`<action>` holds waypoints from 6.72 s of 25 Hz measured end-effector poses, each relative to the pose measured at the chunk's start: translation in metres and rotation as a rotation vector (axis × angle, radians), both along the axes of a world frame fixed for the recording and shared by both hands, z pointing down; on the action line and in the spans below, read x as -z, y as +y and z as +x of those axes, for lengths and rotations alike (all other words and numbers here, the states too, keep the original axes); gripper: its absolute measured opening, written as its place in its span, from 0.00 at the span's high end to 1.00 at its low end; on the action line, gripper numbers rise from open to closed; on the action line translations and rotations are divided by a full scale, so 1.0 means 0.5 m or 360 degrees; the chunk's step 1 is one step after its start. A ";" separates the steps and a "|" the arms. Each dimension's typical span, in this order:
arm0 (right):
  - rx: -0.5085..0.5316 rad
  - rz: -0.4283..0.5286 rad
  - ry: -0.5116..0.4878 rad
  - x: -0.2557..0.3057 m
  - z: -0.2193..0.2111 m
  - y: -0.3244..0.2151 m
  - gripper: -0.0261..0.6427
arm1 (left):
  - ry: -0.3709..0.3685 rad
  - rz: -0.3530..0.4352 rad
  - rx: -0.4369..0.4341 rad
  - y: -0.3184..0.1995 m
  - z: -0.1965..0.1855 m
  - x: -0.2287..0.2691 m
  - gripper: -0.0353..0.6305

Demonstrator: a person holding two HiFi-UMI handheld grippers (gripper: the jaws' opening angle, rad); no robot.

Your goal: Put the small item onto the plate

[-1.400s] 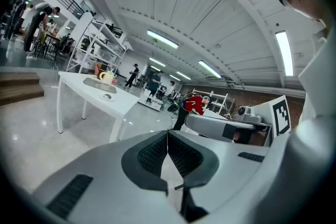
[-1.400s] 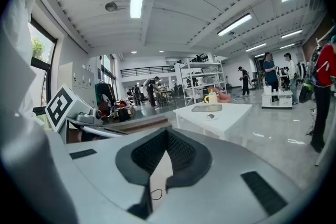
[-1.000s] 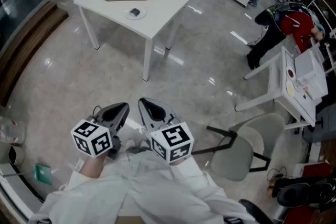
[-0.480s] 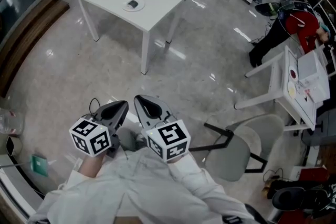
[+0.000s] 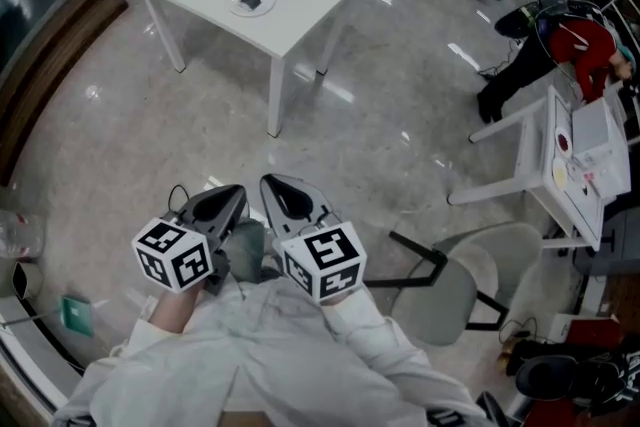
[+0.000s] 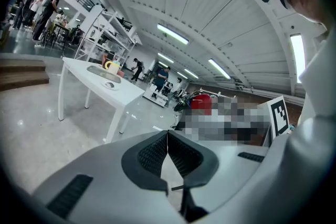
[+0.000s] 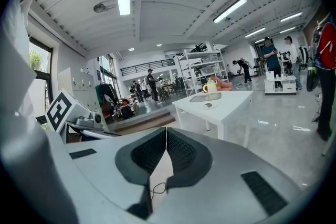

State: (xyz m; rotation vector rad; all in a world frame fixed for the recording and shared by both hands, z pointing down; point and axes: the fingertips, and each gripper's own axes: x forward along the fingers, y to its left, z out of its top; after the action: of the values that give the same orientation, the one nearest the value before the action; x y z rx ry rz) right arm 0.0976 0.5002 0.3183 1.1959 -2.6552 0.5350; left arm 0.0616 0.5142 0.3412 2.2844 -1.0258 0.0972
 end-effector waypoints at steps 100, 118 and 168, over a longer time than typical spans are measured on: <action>-0.0123 -0.0177 0.0018 -0.080 -0.108 -1.204 0.94 | -0.0153 -0.0145 -0.0031 -1.165 -0.159 -0.050 0.93; -0.0174 -0.0349 0.0083 -0.133 -0.131 -1.194 0.94 | -0.0181 -0.0238 -0.0130 -1.188 -0.186 -0.093 0.93; -0.0367 -0.0866 0.0212 -0.352 -0.060 -1.162 0.83 | -0.0281 -0.0762 0.0072 -1.205 -0.251 -0.305 0.93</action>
State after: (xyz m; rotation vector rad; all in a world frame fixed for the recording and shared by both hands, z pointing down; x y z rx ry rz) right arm 0.0674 -0.0810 0.4943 1.2999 -2.0683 1.0858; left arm -0.0639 -0.0882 0.4939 1.8389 -1.0133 0.4804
